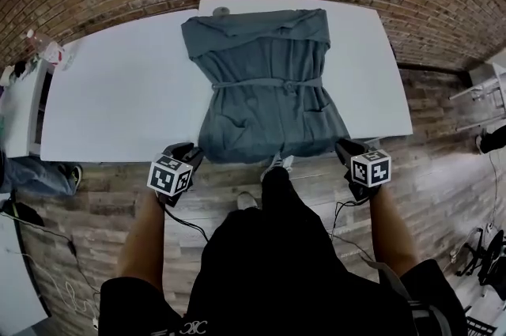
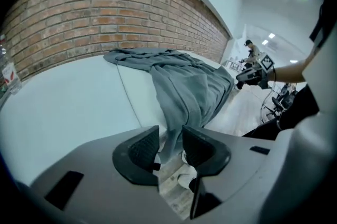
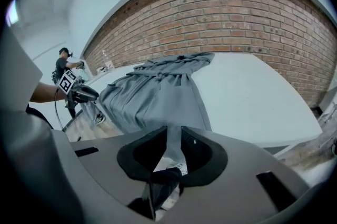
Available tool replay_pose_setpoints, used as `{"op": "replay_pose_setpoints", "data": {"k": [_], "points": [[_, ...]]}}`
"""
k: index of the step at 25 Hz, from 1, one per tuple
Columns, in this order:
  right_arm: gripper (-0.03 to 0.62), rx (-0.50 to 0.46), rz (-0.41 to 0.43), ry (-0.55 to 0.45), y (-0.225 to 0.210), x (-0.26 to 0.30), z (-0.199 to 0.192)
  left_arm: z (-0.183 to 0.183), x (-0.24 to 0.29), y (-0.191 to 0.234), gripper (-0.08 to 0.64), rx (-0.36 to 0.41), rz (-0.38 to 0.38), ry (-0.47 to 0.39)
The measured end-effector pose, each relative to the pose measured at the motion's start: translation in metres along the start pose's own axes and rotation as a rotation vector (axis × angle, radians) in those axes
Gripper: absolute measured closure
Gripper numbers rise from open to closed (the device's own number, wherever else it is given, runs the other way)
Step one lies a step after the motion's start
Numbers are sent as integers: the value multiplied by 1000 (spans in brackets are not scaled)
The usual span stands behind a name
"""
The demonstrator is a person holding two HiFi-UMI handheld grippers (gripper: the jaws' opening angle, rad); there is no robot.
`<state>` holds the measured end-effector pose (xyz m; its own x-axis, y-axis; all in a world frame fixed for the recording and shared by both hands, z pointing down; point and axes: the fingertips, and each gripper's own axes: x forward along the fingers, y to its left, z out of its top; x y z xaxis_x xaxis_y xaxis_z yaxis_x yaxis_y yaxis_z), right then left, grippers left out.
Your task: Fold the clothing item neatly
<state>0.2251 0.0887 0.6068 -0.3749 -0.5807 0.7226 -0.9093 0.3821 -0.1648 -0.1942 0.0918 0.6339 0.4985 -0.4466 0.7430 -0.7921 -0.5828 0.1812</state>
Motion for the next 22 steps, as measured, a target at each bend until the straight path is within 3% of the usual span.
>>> {"op": "replay_pose_setpoints", "data": {"k": [3, 10, 14, 19, 22], "points": [[490, 37, -47, 32, -16, 0, -13, -1, -1, 4, 436, -36, 17, -1], [470, 100, -121, 129, -48, 16, -33, -4, 0, -8, 436, -99, 0, 34], [411, 147, -48, 115, -48, 17, -30, -20, 8, -16, 436, -127, 7, 69], [411, 196, 25, 185, -50, 26, -44, -17, 25, -18, 428, -200, 14, 99], [413, 160, 55, 229, -42, 38, -44, -16, 38, -25, 428, -183, 28, 125]]}}
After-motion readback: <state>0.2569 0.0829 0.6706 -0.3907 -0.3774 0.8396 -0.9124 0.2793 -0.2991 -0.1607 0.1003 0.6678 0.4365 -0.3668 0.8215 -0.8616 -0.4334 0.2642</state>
